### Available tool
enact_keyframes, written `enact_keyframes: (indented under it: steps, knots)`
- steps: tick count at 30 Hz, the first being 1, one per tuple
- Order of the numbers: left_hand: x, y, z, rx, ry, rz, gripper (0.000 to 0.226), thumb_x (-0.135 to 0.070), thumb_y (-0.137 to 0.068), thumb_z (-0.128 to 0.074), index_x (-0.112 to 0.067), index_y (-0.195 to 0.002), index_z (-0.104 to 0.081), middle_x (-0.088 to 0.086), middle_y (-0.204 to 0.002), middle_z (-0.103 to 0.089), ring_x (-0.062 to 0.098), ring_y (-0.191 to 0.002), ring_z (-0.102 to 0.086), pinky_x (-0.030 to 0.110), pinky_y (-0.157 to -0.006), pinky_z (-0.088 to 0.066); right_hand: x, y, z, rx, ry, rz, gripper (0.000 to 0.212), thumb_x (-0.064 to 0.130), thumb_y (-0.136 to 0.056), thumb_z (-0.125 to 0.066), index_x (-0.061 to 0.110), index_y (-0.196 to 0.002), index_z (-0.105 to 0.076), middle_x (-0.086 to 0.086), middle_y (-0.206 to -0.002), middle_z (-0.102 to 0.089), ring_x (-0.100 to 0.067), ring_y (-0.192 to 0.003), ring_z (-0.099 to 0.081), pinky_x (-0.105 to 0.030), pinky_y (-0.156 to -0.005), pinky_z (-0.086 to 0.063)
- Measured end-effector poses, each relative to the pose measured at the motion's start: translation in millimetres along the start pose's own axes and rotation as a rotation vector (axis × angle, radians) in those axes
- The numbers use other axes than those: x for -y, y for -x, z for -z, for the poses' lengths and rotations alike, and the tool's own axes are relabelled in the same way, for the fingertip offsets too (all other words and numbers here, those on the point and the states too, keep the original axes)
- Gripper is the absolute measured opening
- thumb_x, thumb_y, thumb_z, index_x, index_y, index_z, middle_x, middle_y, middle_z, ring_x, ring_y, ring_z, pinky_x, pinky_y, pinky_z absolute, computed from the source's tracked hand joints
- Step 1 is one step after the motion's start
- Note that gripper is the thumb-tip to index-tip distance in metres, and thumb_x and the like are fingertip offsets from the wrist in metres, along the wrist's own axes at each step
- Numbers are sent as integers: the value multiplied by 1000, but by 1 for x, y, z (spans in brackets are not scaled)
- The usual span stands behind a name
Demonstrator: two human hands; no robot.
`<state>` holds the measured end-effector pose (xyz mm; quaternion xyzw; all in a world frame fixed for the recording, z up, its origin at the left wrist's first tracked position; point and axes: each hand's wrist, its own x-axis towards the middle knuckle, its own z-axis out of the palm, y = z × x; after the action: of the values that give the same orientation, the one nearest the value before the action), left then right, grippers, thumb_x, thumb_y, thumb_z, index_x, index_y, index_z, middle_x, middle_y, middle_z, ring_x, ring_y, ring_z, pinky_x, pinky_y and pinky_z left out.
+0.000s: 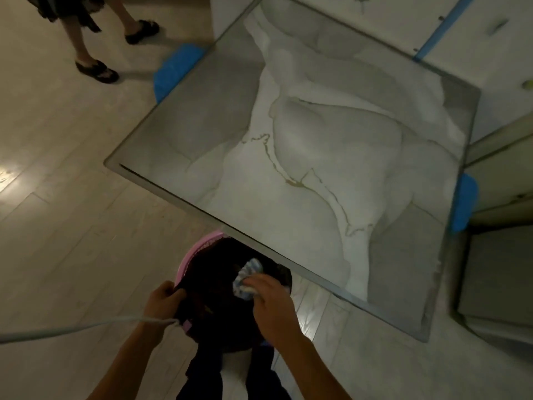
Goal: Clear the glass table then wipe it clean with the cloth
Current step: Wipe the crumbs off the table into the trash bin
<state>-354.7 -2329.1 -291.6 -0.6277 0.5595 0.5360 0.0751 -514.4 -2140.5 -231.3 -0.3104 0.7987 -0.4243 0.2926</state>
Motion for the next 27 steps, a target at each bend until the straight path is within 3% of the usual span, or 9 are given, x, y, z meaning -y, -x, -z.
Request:
enact_keyframes:
  steps: [4,10,15,18,20,23,27]
  knots:
    - [0,12,-19,69,-59,2,14,-10,-88,-61,3,-91,-59,27,-82,-62,28,-70,-59,41,-63,-47,-7,17,34,-120,-46,-8,39,5,-89,-44,26,-112,-67,13,-117,-62,12,-112,-53,-14,-103,-39]
    - [-23,26,-47,216,-144,-95,13,-10,-87,-62,3,-85,-59,16,-74,-60,26,-66,-57,36,-61,-46,-15,40,64,-273,-77,-156,44,-4,-84,-45,20,-112,-69,7,-118,-65,-3,-109,-59,-15,-100,-41]
    - [-43,39,-62,310,-201,-149,12,-5,-85,-61,-4,-78,-52,11,-68,-52,21,-60,-52,27,-50,-39,-14,66,75,-378,-168,-315,50,-5,-90,-47,39,-102,-66,23,-109,-63,12,-103,-58,-8,-93,-43]
    - [-50,45,-67,347,-228,-152,16,-4,-85,-60,-7,-76,-47,10,-67,-49,20,-59,-51,23,-46,-38,-13,86,74,-504,-249,-412,44,-3,-94,-48,35,-107,-67,21,-114,-63,12,-112,-54,-11,-99,-42]
    - [-50,50,-71,371,-272,-154,17,-3,-86,-59,-8,-75,-46,9,-67,-48,20,-59,-51,22,-43,-39,-8,99,79,-568,-304,-424,40,-4,-96,-48,29,-109,-64,23,-110,-61,20,-102,-55,-2,-91,-40]
    - [-41,55,-80,411,-339,-165,19,-5,-84,-60,-9,-74,-44,8,-65,-47,19,-59,-49,25,-50,-36,-14,116,85,-621,-357,-457,37,-5,-96,-47,24,-111,-65,31,-100,-67,17,-96,-59,-2,-84,-42]
    - [-32,72,-101,450,-440,-170,22,-6,-84,-61,-9,-73,-43,8,-65,-44,18,-59,-45,29,-54,-30,-25,141,89,-674,-374,-521,40,-1,-96,-47,30,-112,-66,16,-110,-68,11,-99,-61,-5,-85,-45]
